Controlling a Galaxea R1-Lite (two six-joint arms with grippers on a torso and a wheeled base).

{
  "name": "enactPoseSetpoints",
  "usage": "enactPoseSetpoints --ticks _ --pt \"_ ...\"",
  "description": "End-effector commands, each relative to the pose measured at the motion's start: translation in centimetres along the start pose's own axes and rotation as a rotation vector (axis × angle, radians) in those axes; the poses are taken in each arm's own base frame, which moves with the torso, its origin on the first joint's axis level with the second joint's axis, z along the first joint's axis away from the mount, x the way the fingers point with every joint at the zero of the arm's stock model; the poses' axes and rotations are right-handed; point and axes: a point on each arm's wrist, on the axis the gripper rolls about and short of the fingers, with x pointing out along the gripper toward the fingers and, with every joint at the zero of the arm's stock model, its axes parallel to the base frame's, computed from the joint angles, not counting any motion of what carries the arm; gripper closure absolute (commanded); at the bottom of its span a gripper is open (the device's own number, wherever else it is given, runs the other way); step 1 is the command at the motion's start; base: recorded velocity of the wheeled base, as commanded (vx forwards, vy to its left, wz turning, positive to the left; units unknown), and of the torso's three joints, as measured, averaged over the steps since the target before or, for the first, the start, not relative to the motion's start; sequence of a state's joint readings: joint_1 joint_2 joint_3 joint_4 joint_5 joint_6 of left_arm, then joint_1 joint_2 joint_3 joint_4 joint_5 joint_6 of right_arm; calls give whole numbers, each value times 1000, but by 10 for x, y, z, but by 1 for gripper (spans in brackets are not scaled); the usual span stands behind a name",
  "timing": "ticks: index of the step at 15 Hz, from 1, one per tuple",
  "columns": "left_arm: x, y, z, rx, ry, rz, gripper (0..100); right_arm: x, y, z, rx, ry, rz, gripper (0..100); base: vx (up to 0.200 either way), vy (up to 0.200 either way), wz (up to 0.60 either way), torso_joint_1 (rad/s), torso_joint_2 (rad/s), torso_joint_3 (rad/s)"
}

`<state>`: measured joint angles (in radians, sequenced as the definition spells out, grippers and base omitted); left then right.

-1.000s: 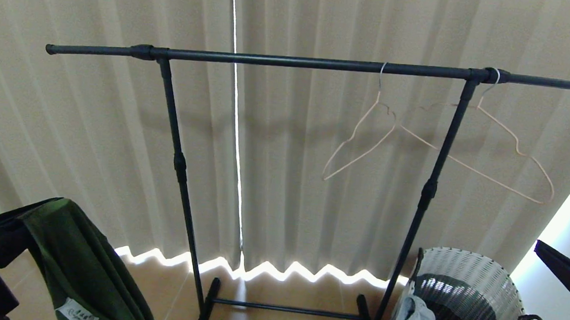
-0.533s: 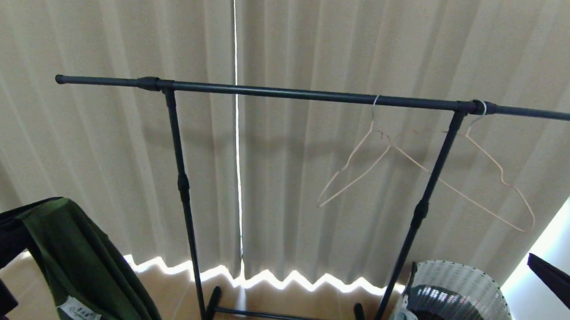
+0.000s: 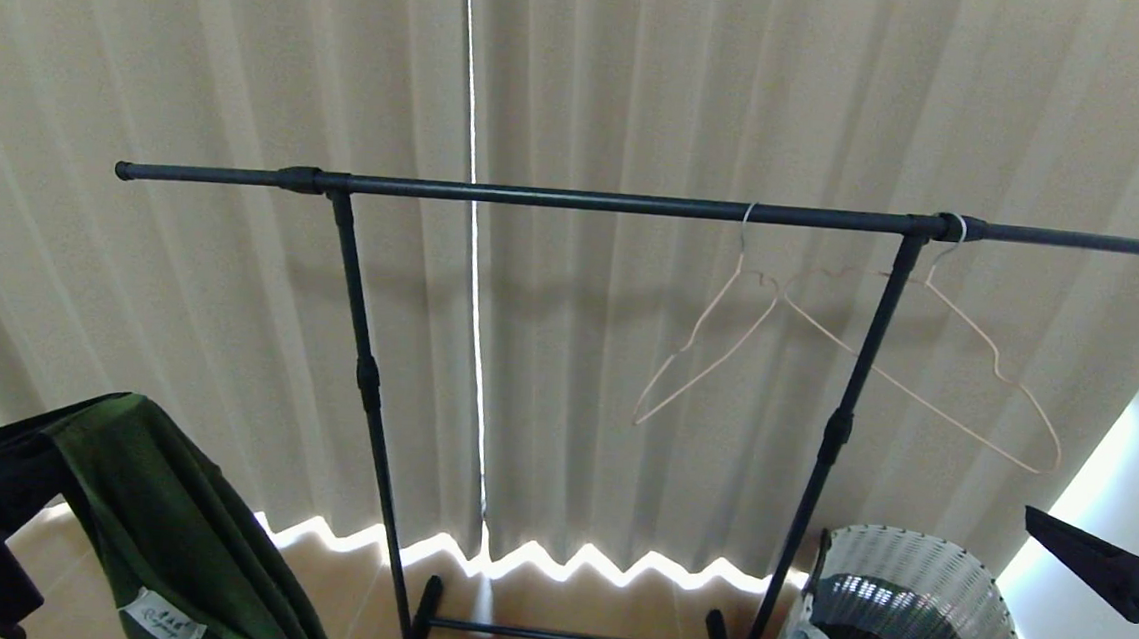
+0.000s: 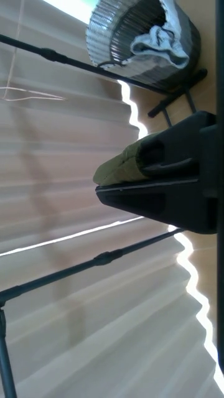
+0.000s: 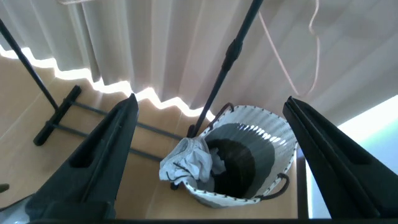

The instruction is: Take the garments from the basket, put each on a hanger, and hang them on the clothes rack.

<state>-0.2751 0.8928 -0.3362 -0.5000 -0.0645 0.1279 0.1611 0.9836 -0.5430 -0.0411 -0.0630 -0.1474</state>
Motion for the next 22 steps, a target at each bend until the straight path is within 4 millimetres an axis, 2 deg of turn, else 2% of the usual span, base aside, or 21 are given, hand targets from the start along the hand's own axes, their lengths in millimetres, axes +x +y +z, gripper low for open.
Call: enactPoseSetpoints --ticks 1,6,18,22 --pt "1 0 0 -5 2 -1 100 5 0 0 -1 17 3 0 0 0 0 0 0 0" --pt "1 0 -1 -2 5 0 100 5 1 -5 -2 30 4 0 0 0 0 0 0 0" --pt "1 -1 -4 0 15 -3 100 4 1 -6 -2 30 4 0 0 -200 0 2 2 0" --pt "0 -1 -4 0 14 -3 100 4 1 -6 -2 30 4 0 0 0 0 0 0 0"
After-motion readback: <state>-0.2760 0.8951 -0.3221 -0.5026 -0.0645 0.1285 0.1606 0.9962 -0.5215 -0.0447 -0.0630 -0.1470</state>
